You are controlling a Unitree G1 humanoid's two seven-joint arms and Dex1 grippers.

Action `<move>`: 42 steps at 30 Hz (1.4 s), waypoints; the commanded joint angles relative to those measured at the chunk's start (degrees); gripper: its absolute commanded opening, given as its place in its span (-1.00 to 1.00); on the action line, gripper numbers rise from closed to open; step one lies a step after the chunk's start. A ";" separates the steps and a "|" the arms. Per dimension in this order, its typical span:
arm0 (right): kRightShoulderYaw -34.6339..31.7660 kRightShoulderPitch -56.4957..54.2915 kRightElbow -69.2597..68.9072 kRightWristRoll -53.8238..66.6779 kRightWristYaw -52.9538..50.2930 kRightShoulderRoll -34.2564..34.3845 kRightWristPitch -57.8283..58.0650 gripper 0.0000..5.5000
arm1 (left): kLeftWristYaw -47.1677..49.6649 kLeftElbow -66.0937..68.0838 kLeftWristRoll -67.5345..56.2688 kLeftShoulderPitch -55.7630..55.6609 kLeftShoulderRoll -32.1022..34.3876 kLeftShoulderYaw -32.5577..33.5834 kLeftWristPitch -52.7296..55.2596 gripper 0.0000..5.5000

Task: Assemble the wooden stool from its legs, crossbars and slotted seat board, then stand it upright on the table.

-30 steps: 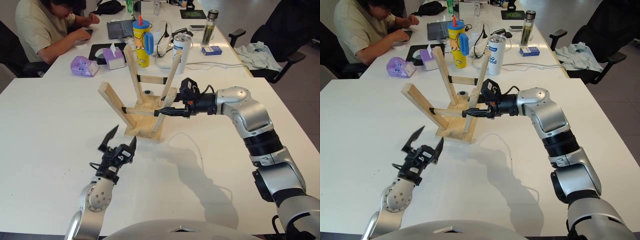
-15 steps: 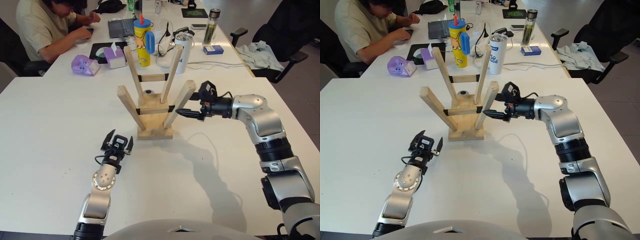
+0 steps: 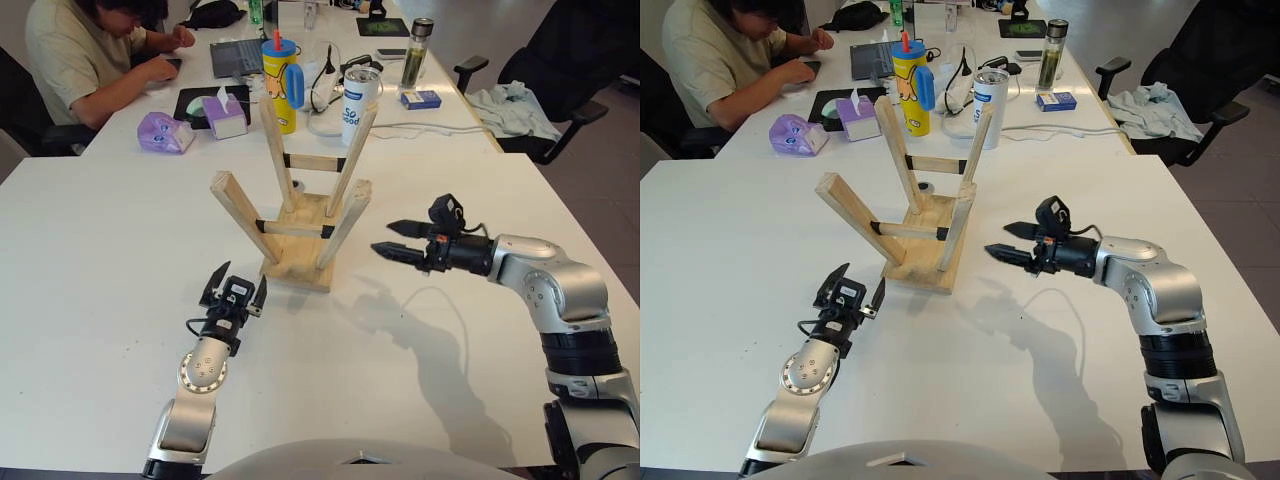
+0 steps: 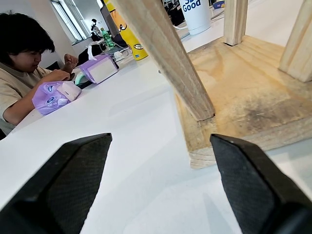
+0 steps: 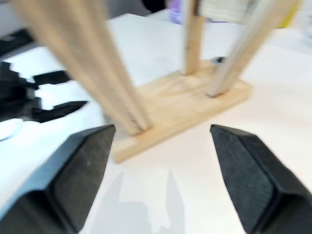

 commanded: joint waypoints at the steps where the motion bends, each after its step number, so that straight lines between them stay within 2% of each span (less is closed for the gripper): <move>1: 0.34 -1.70 -4.63 4.52 3.13 1.60 0.69 0.32 | -1.13 1.20 -0.27 -0.25 0.50 -0.84 1.81 0.37; 6: 7.49 1.00 -11.51 4.67 10.30 -3.30 2.32 0.32 | -1.99 2.32 -0.52 -1.72 1.03 -1.18 2.22 0.37; 11: 5.81 -3.12 -6.18 2.79 2.12 4.28 -1.14 0.32 | -2.37 3.37 -0.91 -2.61 1.04 -1.37 2.70 0.37; 16: 4.89 -4.89 -4.77 3.99 -0.08 7.24 -0.85 0.32 | -2.44 3.68 -1.10 -2.76 0.75 -2.15 2.90 0.37; 25: 5.42 -8.36 1.38 -4.19 -4.01 7.12 -9.34 0.32 | -2.50 4.08 -1.20 -3.46 0.28 -3.53 3.55 0.37; 29: 5.39 -7.36 0.33 -2.67 -2.33 7.64 -8.60 0.32 | -2.22 4.04 -1.20 -3.64 0.10 -3.85 3.87 0.37; 33: 6.41 -0.42 -3.93 -1.97 1.46 1.59 -3.74 0.32 | -2.19 3.85 -1.18 -3.74 0.01 -4.16 4.08 0.37; 36: 5.24 4.85 -0.11 -5.95 0.67 -3.22 -4.57 0.32 | -3.26 2.91 -3.03 -2.83 -0.11 -4.25 3.00 0.37; 42: 0.32 2.66 7.24 -8.22 -3.58 -2.64 -10.37 0.32 | -7.74 0.92 -9.65 -1.56 -0.77 -5.96 -0.44 0.37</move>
